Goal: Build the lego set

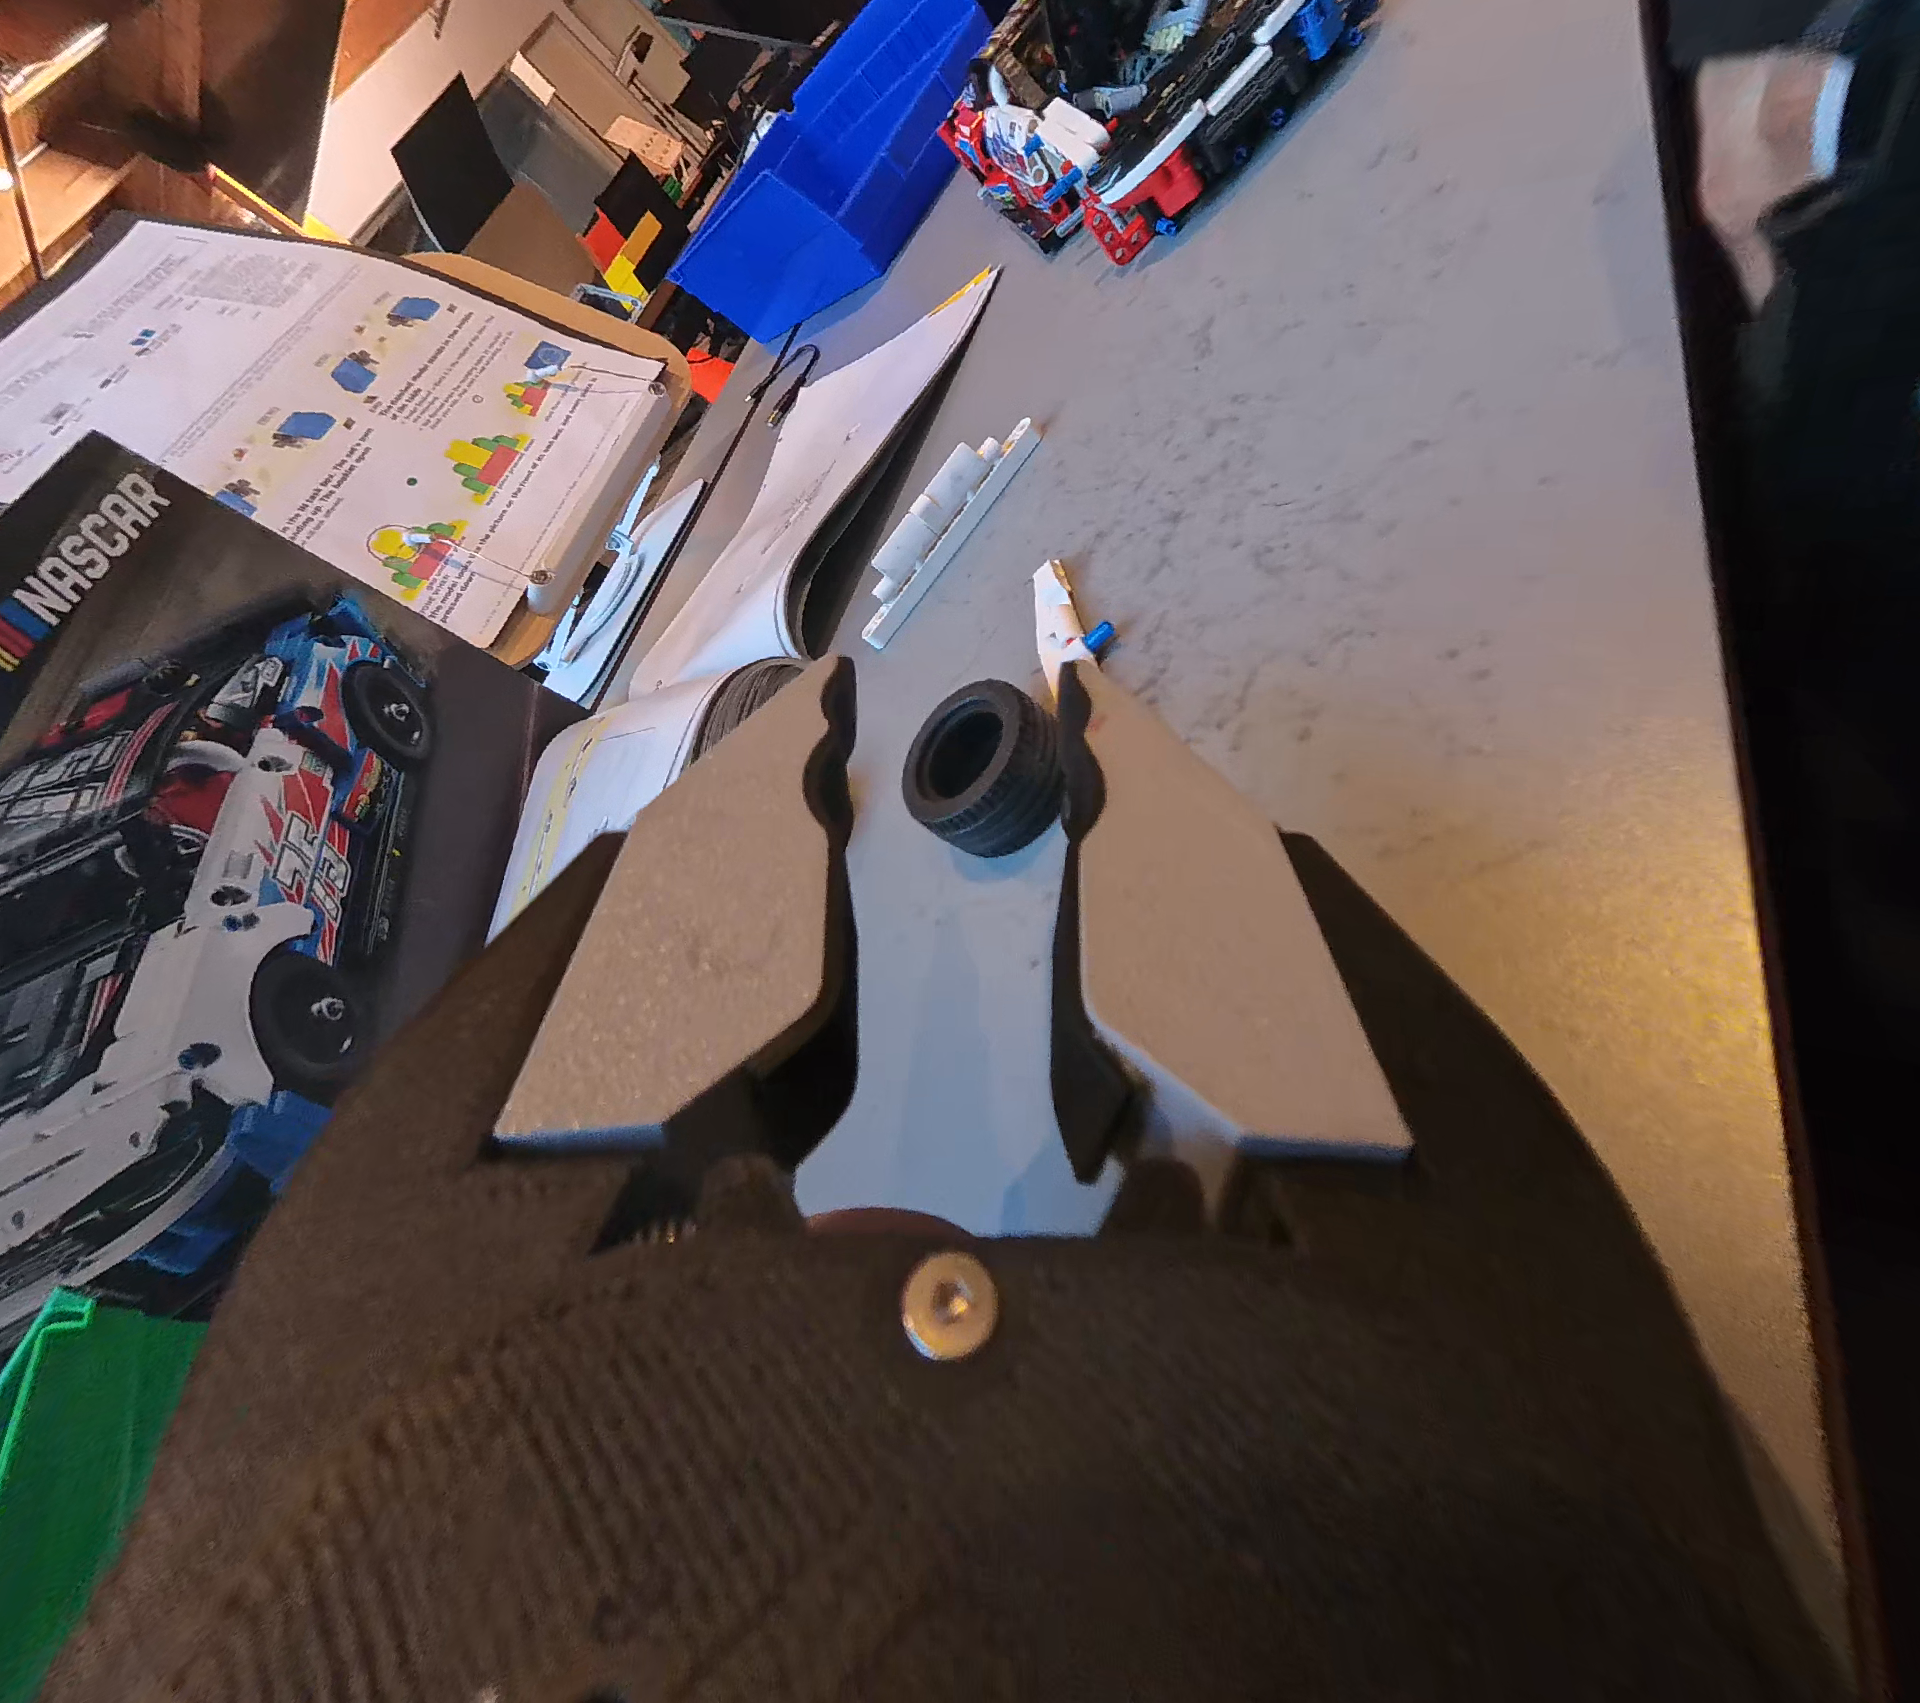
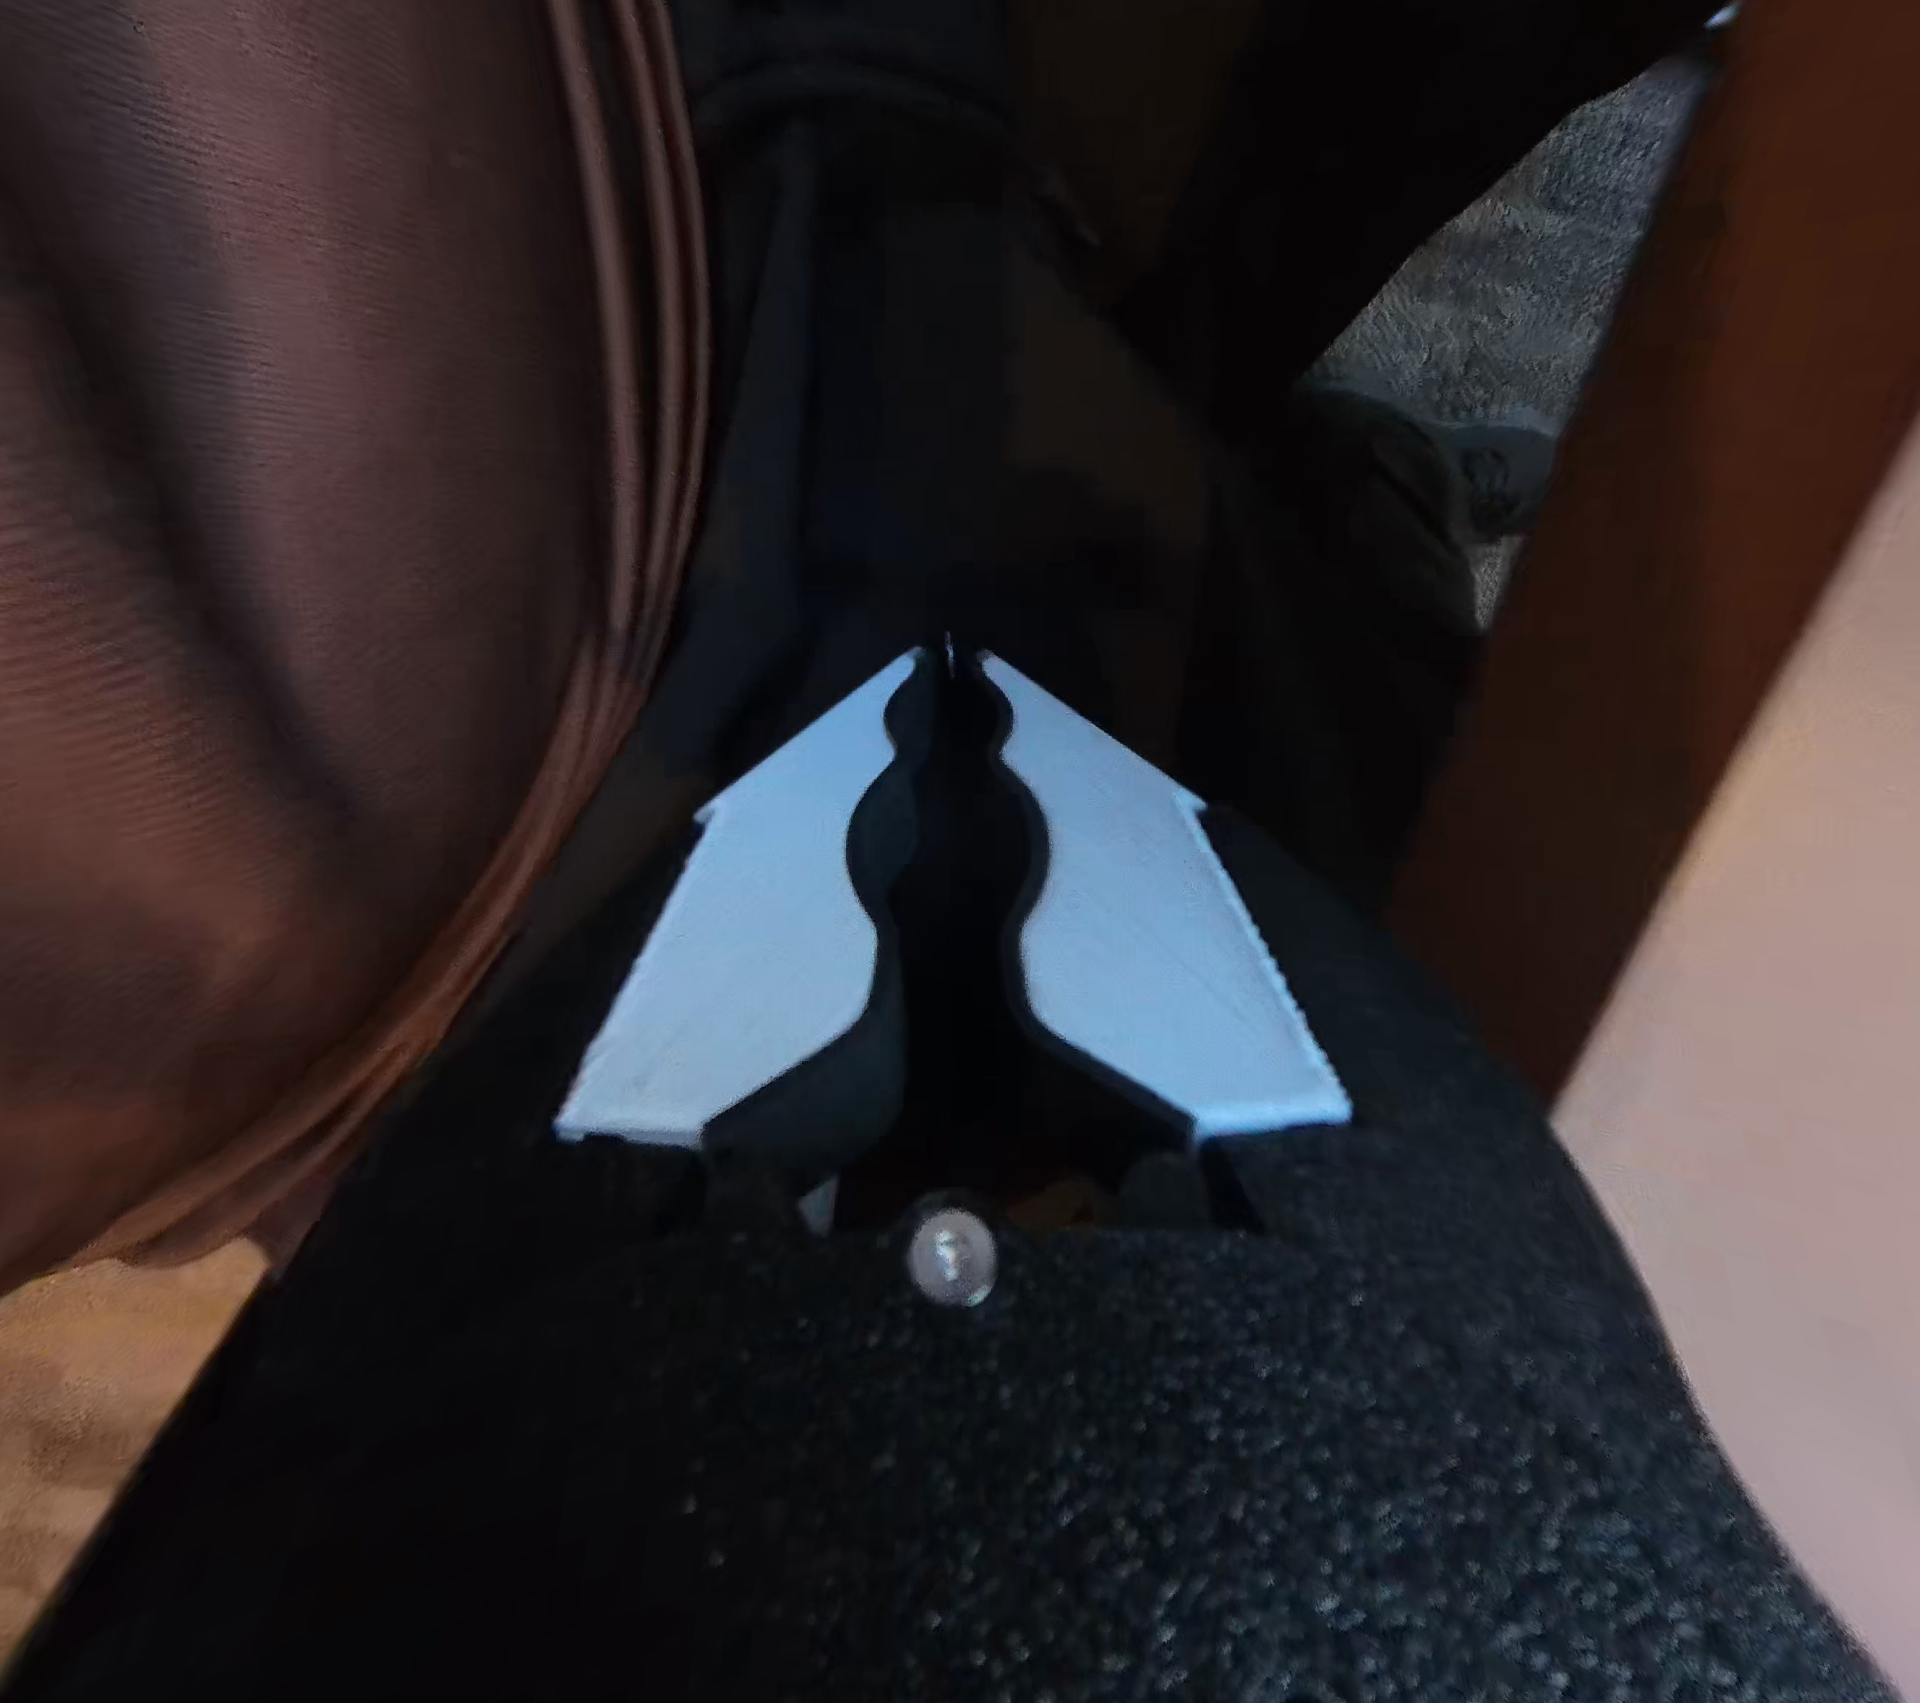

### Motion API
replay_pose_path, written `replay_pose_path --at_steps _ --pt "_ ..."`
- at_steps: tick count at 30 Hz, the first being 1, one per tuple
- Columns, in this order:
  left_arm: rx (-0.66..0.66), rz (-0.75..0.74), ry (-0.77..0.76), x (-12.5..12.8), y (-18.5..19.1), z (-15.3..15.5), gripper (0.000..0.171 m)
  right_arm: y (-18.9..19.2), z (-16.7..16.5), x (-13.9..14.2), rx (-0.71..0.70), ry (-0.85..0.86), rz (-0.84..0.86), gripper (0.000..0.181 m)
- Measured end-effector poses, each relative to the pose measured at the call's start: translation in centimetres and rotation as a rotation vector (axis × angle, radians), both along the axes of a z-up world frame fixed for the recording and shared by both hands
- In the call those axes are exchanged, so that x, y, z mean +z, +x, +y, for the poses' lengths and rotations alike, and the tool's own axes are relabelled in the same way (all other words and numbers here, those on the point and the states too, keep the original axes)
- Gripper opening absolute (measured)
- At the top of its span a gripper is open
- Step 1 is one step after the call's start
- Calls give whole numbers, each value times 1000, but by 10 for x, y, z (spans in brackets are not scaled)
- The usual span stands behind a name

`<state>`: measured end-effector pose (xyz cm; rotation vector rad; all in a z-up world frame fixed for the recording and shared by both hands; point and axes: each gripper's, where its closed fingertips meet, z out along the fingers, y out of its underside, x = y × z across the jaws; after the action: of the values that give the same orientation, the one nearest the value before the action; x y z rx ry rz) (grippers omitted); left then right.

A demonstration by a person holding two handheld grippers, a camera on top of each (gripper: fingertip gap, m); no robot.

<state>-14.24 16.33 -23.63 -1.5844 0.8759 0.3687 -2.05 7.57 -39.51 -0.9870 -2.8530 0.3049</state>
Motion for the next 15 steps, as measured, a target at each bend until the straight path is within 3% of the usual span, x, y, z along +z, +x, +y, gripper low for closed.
replay_pose_path --at_steps 3,6,9,10,11,12,14,15 --pt "3 -31 5 3 -3 -1 36 -3 -10 35 -51 -96 101 5" --pt "17 -72 13 8 -8 -4 36 -19 -6 106 -142 -220 304 5" --pt "45 -132 22 14 -17 -6 36 -43 64 202 -300 -188 561 5" --pt "48 -157 29 17 -19 -7 36 -48 90 220 -354 -208 584 5" --pt "46 -183 30 19 -21 -7 34 -53 117 222 -404 -194 588 5" --pt "42 -204 22 20 -22 -6 31 -58 143 203 -448 -153 555 5" --pt "41 -229 0 19 -25 -2 30 -57 167 117 -500 -108 334 5" --pt "44 -238 -16 18 -26 0 30 -60 158 105 -497 -149 320 0"
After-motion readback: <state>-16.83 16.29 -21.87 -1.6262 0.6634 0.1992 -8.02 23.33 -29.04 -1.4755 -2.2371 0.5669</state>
